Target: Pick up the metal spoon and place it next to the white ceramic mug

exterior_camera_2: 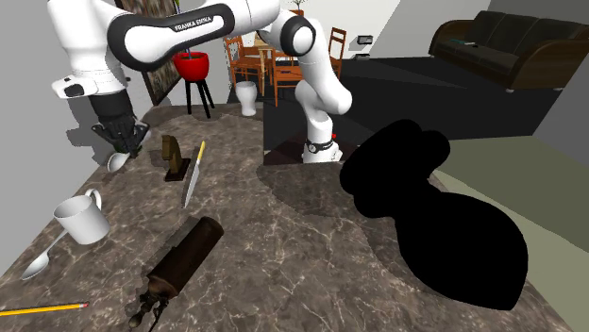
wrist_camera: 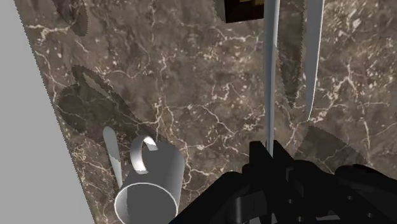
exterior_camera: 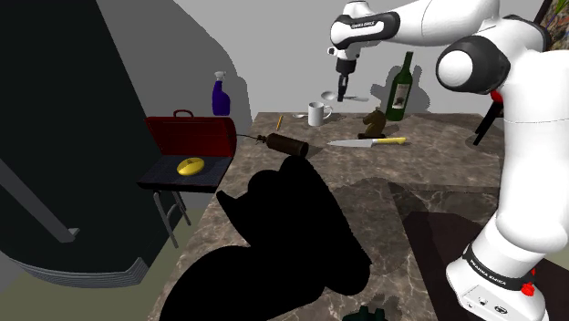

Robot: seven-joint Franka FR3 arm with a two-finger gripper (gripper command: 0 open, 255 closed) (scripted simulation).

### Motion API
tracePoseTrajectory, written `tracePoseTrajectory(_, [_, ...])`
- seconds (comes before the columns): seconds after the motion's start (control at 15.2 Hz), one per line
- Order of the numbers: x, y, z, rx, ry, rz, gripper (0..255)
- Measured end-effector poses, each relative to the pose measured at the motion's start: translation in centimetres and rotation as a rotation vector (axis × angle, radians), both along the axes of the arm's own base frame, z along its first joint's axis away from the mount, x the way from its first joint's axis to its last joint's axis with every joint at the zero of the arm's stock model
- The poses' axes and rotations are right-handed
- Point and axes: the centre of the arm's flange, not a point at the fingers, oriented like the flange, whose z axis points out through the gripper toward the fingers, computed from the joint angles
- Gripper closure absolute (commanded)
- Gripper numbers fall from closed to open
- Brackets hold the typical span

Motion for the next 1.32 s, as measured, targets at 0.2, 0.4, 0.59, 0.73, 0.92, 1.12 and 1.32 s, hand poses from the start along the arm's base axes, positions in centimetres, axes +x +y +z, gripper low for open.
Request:
tracePoseTrajectory(0.2, [-0.7, -3.5, -0.1, 0.000, -0.001, 0.000, 255])
tracePoseTrajectory(0.4, [-1.0, -4.2, -1.5, 0.000, 0.000, 0.000, 255])
tracePoseTrajectory(0.59, [-1.0, -4.3, -3.0, 0.000, 0.000, 0.001, 255])
tracePoseTrajectory(0.73, [-1.0, -4.2, -4.0, 0.000, 0.000, 0.001, 255])
tracePoseTrajectory(0.92, [-1.0, -4.2, -5.6, 0.001, 0.000, 0.001, 255])
tracePoseTrajectory(1.12, [-1.0, -4.3, -7.3, 0.001, 0.000, 0.001, 255])
tracePoseTrajectory(1.32, [-0.9, -4.2, -8.7, 0.000, 0.000, 0.001, 255])
